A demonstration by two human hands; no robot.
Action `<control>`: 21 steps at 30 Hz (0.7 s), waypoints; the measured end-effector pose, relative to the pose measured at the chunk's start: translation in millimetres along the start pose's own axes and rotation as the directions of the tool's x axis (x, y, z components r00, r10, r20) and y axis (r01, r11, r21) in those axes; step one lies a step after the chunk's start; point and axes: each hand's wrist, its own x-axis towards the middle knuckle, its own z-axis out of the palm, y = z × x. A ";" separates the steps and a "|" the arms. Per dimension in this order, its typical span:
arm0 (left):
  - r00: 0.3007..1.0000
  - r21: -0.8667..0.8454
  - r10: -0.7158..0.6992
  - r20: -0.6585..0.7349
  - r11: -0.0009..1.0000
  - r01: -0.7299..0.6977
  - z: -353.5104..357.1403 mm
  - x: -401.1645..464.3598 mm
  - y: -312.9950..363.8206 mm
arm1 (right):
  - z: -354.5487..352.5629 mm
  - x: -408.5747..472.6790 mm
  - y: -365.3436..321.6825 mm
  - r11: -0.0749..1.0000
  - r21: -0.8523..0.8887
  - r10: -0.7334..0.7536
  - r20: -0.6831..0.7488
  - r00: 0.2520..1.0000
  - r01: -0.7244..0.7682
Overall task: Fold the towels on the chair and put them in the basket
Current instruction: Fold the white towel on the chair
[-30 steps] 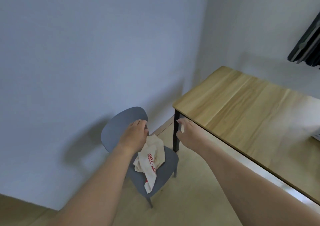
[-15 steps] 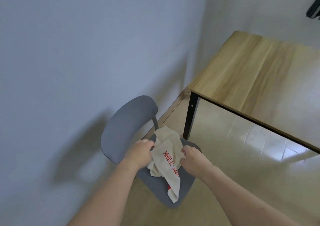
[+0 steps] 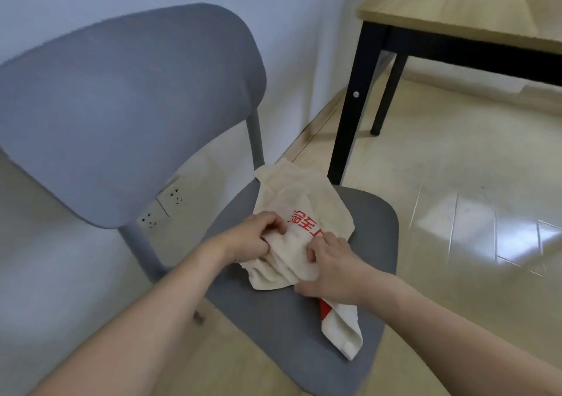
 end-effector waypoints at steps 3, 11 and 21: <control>0.992 0.047 0.045 0.115 0.998 -0.051 -10.7 12.7 -1.7 | 1.9 7.1 6.0 0.997 -0.068 -0.029 -0.056 0.998 0.025; 0.988 -0.009 0.092 0.124 0.996 -0.091 -15.5 0.4 5.6 | -7.5 -10.7 21.9 0.983 0.169 0.082 -0.088 0.993 -0.066; 0.953 0.249 0.185 -0.239 0.961 -0.124 -34.8 -88.5 80.4 | -44.9 -108.5 -9.2 0.981 -0.038 0.158 -0.426 0.891 -0.192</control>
